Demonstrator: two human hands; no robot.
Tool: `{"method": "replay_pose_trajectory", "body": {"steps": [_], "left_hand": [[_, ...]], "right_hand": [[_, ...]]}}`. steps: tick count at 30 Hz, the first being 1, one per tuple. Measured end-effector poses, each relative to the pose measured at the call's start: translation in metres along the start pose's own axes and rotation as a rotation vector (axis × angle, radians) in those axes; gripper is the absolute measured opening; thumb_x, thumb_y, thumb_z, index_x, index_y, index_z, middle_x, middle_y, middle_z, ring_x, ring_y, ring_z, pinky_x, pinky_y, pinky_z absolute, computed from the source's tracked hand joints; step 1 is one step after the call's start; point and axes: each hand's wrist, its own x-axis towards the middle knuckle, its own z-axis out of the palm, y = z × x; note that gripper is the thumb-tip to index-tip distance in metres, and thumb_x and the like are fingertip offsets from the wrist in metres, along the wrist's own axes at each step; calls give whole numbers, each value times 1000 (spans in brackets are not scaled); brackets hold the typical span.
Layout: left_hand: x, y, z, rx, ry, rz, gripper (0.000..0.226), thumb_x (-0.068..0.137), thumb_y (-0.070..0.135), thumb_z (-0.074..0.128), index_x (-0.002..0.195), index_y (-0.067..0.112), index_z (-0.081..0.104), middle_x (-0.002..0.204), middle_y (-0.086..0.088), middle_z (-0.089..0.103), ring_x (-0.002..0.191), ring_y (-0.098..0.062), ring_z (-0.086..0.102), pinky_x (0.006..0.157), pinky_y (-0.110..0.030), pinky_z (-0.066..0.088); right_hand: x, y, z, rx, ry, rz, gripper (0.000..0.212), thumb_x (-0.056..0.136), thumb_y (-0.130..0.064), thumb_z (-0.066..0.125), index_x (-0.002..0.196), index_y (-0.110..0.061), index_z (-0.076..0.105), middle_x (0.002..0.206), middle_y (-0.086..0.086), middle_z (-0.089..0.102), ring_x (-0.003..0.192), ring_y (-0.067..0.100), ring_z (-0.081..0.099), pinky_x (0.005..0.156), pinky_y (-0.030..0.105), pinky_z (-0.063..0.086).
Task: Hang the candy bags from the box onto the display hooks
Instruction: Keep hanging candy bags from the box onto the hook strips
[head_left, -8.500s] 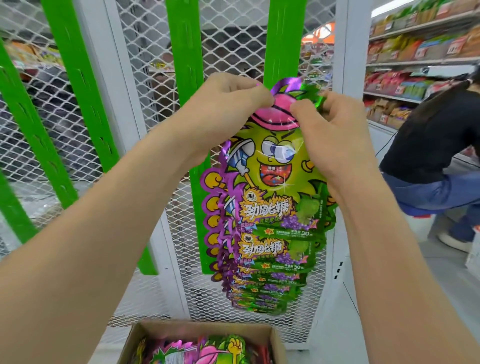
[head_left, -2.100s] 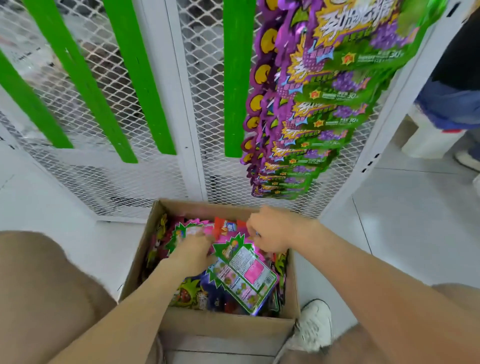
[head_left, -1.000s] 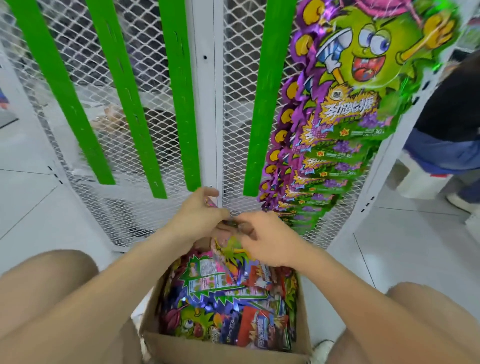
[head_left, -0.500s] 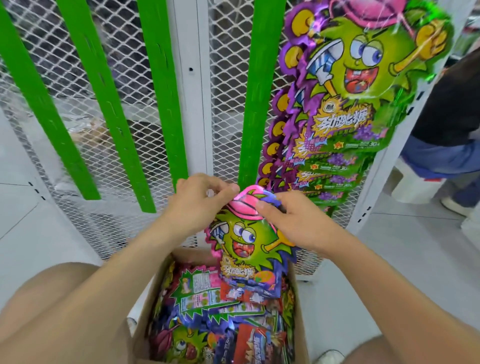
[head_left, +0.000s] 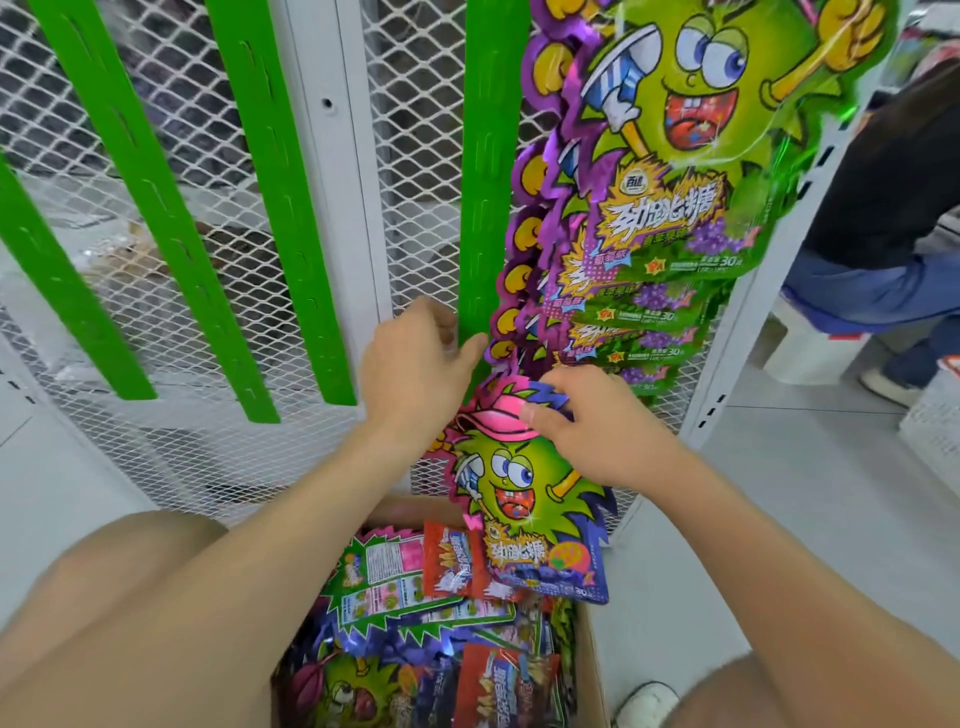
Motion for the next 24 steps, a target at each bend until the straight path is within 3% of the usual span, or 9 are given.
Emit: {"method": "replay_pose_trajectory", "body": {"steps": [4, 6, 8, 10, 13, 17, 21, 24], "left_hand": [[7, 6, 8, 175, 61, -22, 39, 90, 68, 68, 94, 29, 64, 86, 7, 74, 87, -26, 70, 65, -34, 40], [11, 5, 10, 204, 75, -15, 46, 87, 74, 66, 92, 29, 64, 84, 6, 74, 86, -27, 70, 65, -34, 40], [12, 5, 11, 240, 72, 1, 50, 84, 76, 68, 92, 27, 64, 83, 4, 73, 84, -29, 70, 65, -35, 41], [13, 6, 9, 272, 60, 11, 53, 84, 74, 68, 98, 23, 65, 87, 0, 75, 87, -32, 71, 66, -35, 41], [9, 6, 8, 248, 69, 2, 47, 90, 68, 68, 106, 24, 63, 91, 0, 77, 89, -34, 72, 68, -36, 42], [-4, -4, 12, 172, 124, 6, 31, 96, 50, 63, 116, 27, 59, 83, 4, 75, 85, -31, 73, 69, -39, 50], [-5, 0, 13, 208, 173, 25, 66, 82, 79, 66, 115, 23, 52, 94, 5, 72, 83, -27, 71, 64, -35, 45], [-1, 3, 15, 198, 178, 30, 72, 78, 80, 71, 112, 21, 46, 98, 6, 69, 81, -29, 71, 61, -33, 41]], "right_hand": [[-1, 3, -2, -45, 0, 12, 36, 104, -40, 62, 73, -34, 43, 66, -3, 51, 60, 10, 46, 54, 28, 30], [-1, 4, -2, -49, 9, 23, 38, 104, -41, 61, 74, -37, 38, 68, -8, 46, 62, 5, 41, 55, 26, 28], [-4, 6, -1, -59, 10, 19, 32, 103, -42, 61, 77, -35, 45, 70, -7, 51, 64, 7, 45, 58, 31, 33], [-8, 6, 0, -59, 8, 13, 20, 104, -44, 61, 91, -28, 59, 75, -2, 58, 68, 15, 54, 66, 33, 39], [-13, 6, 0, -56, -2, 10, 24, 104, -44, 61, 110, -21, 67, 77, 0, 62, 68, 17, 57, 68, 33, 43], [-15, 8, 0, -72, 10, 32, 29, 103, -47, 59, 107, -19, 65, 71, -1, 58, 64, 12, 52, 62, 37, 45], [-18, 6, -2, -87, 20, 14, 27, 104, -43, 60, 92, -18, 62, 64, 2, 57, 60, 20, 56, 68, 43, 53], [-18, 6, 3, -103, 23, 1, 30, 104, -43, 60, 98, -14, 66, 64, 1, 56, 68, 21, 57, 73, 45, 56]]}}
